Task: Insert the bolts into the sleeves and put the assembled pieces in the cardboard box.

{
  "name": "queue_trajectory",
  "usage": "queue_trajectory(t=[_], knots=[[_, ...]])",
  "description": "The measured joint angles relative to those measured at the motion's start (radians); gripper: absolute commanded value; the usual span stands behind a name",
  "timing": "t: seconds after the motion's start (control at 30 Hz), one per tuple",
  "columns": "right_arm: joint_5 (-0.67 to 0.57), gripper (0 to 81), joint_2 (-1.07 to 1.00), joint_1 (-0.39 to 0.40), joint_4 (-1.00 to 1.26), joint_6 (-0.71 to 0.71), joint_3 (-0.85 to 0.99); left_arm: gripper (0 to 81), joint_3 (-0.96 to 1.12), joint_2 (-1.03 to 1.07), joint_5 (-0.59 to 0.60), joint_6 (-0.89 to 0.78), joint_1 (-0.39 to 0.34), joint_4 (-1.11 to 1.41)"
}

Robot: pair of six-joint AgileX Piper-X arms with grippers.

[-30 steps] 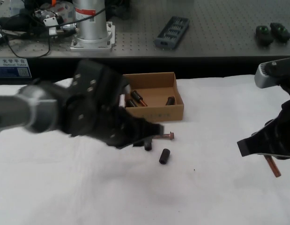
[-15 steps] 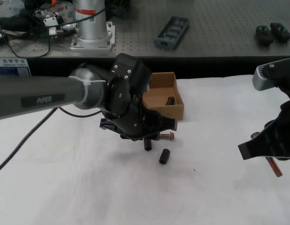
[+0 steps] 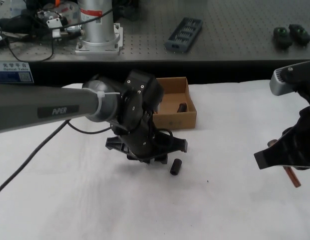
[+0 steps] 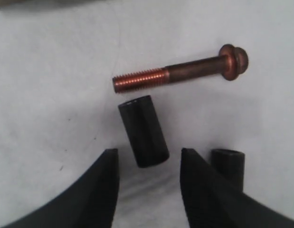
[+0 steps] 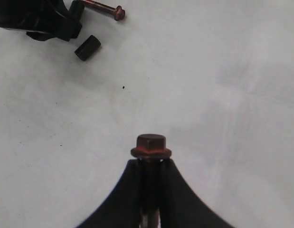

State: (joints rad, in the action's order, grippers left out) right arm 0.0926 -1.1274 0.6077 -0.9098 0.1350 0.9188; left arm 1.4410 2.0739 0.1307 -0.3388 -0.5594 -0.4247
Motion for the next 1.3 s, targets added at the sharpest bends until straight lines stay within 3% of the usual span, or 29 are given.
queue_trajectory(t=[1.1,1.2,1.3], knots=[[0.000,2.8,0.000,0.000,0.000,-0.016,0.000,30.7,0.006,0.018,-0.060,-0.027,0.000,0.039],[0.000,2.8,0.000,0.000,0.000,-0.016,0.000,26.7,0.006,0.018,-0.060,-0.027,0.000,0.039],[0.000,2.8,0.000,0.000,0.000,-0.016,0.000,15.6,0.006,0.019,-0.052,-0.029,0.000,0.039]])
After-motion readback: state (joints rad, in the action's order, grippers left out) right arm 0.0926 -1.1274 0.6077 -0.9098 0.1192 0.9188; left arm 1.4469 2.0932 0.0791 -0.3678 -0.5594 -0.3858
